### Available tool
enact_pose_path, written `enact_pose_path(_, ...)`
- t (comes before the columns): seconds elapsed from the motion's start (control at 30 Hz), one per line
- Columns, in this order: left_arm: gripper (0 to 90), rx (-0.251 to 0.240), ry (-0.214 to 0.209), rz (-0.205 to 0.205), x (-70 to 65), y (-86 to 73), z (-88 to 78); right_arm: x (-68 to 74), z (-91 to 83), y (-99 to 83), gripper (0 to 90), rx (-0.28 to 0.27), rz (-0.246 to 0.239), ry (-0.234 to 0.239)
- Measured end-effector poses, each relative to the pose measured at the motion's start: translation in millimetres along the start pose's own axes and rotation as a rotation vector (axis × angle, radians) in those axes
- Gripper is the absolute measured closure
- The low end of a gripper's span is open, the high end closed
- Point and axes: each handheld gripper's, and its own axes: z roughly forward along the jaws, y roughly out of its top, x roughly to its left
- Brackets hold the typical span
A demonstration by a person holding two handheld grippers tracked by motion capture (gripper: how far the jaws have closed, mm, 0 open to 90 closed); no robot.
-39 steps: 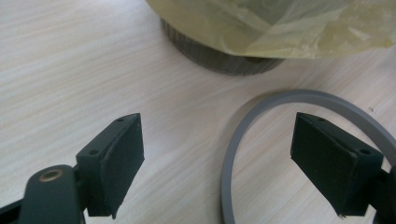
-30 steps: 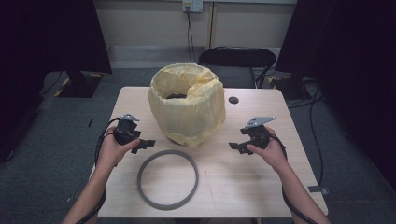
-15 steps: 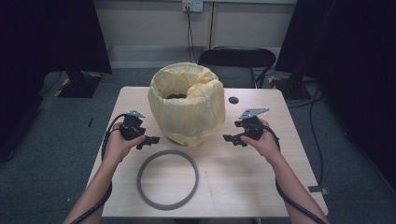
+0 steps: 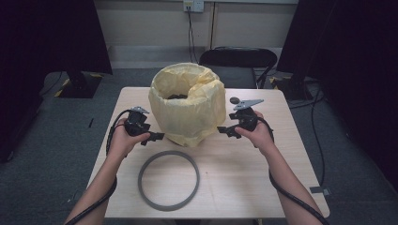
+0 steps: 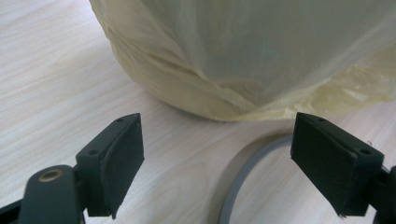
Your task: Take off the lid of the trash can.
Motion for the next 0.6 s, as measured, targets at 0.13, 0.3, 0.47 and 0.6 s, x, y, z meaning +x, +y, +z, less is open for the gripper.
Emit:
enact_pose_path(0.13, 16.8, -0.026, -0.002, 0.005, 0.6, 3.2, 0.2, -0.9, 2.8, 2.4, 15.7, -0.024, 0.016, 0.013)
enact_pose_path(0.3, 21.6, -0.044, -0.027, 0.011, 0.3, 6.6, 1.7, -1.2, 4.7, 6.8, 15.7, -0.049, 0.044, 0.046)
enact_pose_path(0.47, 24.3, -0.047, -0.018, 0.029, -0.2, 10.9, 2.8, -0.2, 7.1, 11.4, 15.7, -0.046, 0.036, 0.060)
enact_pose_path(0.6, 28.3, -0.043, -0.020, 0.058, -1.6, 14.8, 5.4, 1.1, 8.9, 13.6, 15.6, -0.045, 0.031, 0.057)
